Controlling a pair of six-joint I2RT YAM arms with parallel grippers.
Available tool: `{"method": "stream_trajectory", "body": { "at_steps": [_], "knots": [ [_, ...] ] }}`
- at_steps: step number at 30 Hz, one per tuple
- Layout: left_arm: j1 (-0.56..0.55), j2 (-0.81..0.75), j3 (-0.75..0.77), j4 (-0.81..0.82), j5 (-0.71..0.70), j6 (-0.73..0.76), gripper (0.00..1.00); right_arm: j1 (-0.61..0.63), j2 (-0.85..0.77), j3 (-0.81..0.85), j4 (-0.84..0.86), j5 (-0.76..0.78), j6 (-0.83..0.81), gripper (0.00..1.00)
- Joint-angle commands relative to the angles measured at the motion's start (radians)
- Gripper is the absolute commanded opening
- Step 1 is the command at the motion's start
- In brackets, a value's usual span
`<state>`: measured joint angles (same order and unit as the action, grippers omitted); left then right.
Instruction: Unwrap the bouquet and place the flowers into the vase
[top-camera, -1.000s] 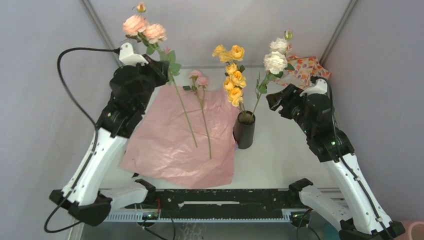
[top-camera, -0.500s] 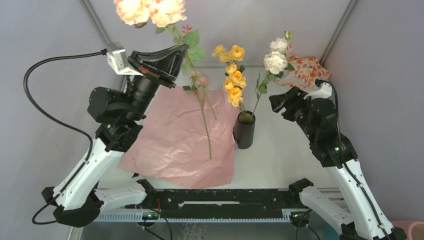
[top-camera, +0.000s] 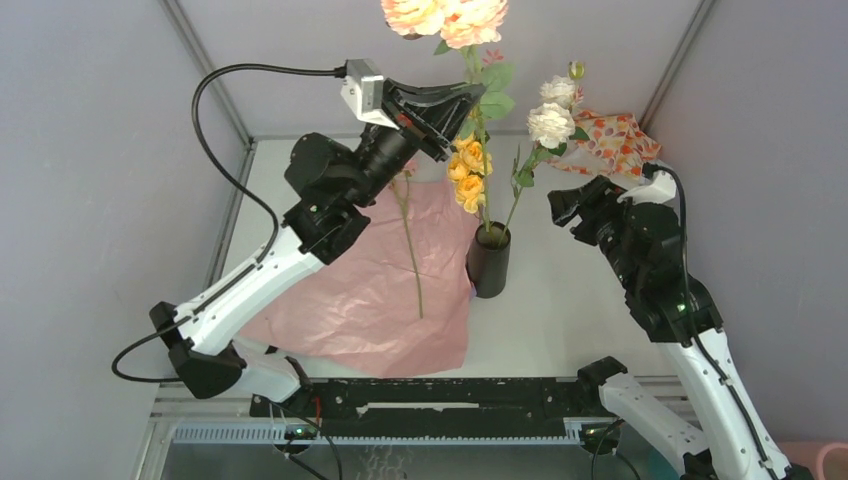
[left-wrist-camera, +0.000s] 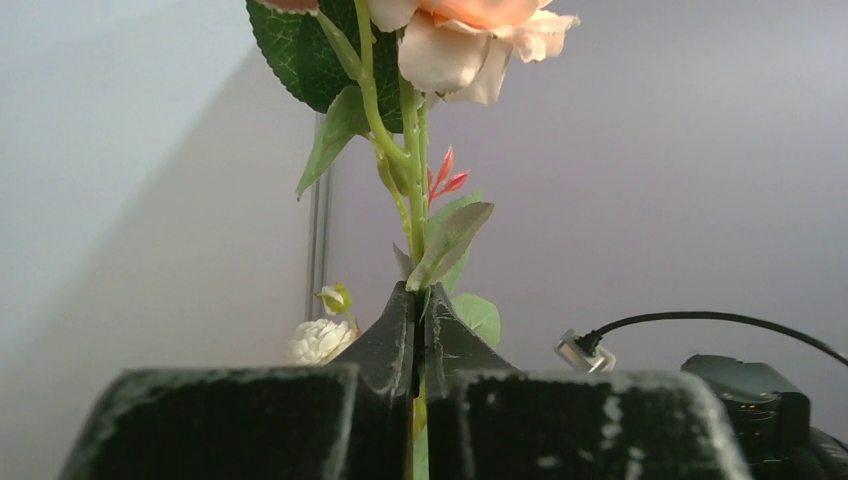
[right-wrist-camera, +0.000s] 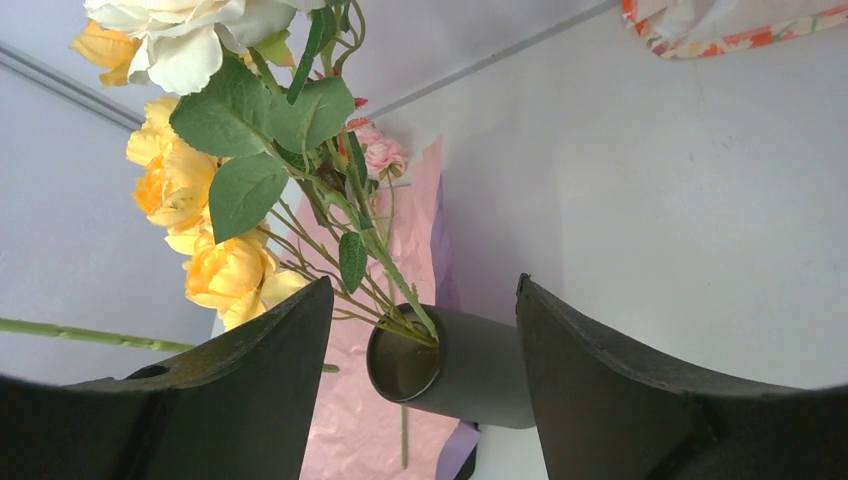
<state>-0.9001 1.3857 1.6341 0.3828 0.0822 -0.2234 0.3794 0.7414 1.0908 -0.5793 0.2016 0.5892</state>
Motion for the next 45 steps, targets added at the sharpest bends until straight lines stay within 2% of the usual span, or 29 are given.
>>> {"method": "stream_trajectory", "body": {
  "at_steps": [1,17,27,36,45],
  "knots": [
    [-0.002,0.014,0.057,0.077,0.004,0.027,0.00,-0.008,-0.016,0.003,0.016,0.030,-0.020,0.77],
    [-0.002,0.082,-0.081,0.136,-0.025,-0.024,0.00,-0.020,-0.024,-0.024,0.026,0.021,-0.017,0.77],
    [-0.002,0.079,-0.240,0.194,-0.073,-0.085,0.00,-0.022,-0.016,-0.038,0.036,0.007,-0.006,0.77],
    [-0.002,0.103,-0.297,0.205,-0.109,-0.101,0.00,-0.022,-0.013,-0.050,0.043,0.006,-0.003,0.77],
    [-0.003,0.128,-0.379,0.192,-0.133,-0.126,0.08,-0.025,-0.009,-0.066,0.054,0.000,0.001,0.77]
  ]
}}
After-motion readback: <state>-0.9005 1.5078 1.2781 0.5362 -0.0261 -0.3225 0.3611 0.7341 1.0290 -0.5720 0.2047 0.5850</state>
